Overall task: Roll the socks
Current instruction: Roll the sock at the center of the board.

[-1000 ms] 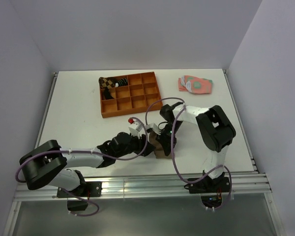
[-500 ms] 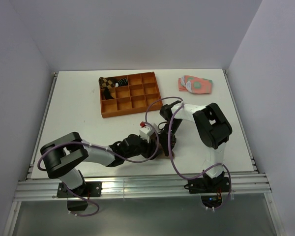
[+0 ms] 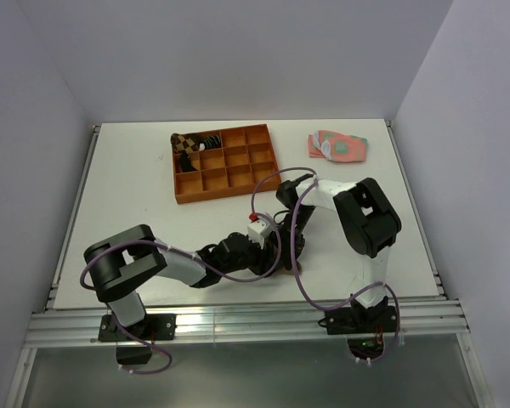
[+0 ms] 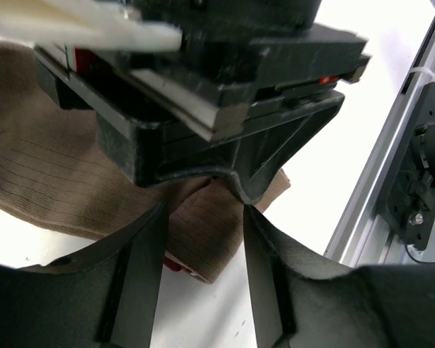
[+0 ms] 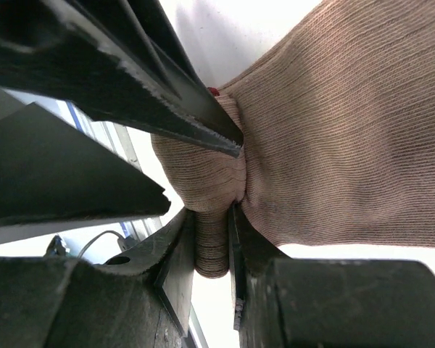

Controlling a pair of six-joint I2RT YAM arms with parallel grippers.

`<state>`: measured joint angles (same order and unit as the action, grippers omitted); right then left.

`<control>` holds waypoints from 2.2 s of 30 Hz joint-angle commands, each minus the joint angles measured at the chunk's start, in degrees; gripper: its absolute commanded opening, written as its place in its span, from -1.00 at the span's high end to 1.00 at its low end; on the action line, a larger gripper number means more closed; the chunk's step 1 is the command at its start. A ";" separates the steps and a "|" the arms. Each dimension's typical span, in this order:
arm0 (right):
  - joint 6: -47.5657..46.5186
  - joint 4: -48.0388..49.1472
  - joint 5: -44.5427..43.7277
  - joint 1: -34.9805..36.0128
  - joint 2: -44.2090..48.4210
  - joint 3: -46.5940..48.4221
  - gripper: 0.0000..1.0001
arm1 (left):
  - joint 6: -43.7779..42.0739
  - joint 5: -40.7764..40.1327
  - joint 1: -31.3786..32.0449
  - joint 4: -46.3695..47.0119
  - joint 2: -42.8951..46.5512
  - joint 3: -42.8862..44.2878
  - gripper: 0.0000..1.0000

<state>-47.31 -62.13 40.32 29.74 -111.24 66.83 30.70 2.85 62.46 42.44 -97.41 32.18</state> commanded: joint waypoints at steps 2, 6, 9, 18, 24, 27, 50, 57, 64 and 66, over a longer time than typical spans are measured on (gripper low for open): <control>0.73 2.10 -1.56 -0.03 0.85 -0.20 0.66 | 0.59 1.72 0.39 4.58 -1.82 -0.45 0.01; 1.78 3.24 -2.43 -0.03 2.34 -0.99 0.66 | 2.52 2.77 0.47 6.25 -2.96 -1.16 0.12; 3.19 5.17 -3.75 0.06 3.75 -2.05 0.63 | 4.02 3.56 0.47 7.31 -3.76 -1.60 0.37; 8.90 14.57 -8.23 -0.20 13.85 -8.37 0.04 | 9.81 6.20 0.47 14.58 -6.48 -5.99 0.99; 9.08 16.43 -8.33 -1.70 25.61 -11.28 -0.06 | 14.73 6.03 0.47 19.61 -7.97 -10.56 0.99; 7.24 16.78 -7.01 -2.93 30.19 -13.03 -0.12 | 17.11 6.02 0.47 20.85 -8.50 -11.97 0.99; 1.78 30.13 -12.54 11.39 55.60 -32.37 -0.33 | 35.48 33.01 -11.92 11.90 -13.69 -8.54 0.99; 2.05 32.07 -14.21 16.84 54.47 -33.34 -0.40 | 36.18 34.33 -12.36 6.35 -13.51 -5.91 0.99; 2.48 34.97 -17.02 22.82 51.65 -35.36 -0.40 | 37.42 34.59 -13.32 3.45 -13.86 -5.20 0.99; 2.75 35.67 -17.46 24.31 50.25 -36.15 -0.39 | 37.68 34.85 -13.59 3.53 -14.13 -5.11 0.99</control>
<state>-45.34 -29.45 24.62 52.31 -59.68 31.70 69.76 37.95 49.15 54.52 -110.10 28.01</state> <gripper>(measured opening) 0.699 0.034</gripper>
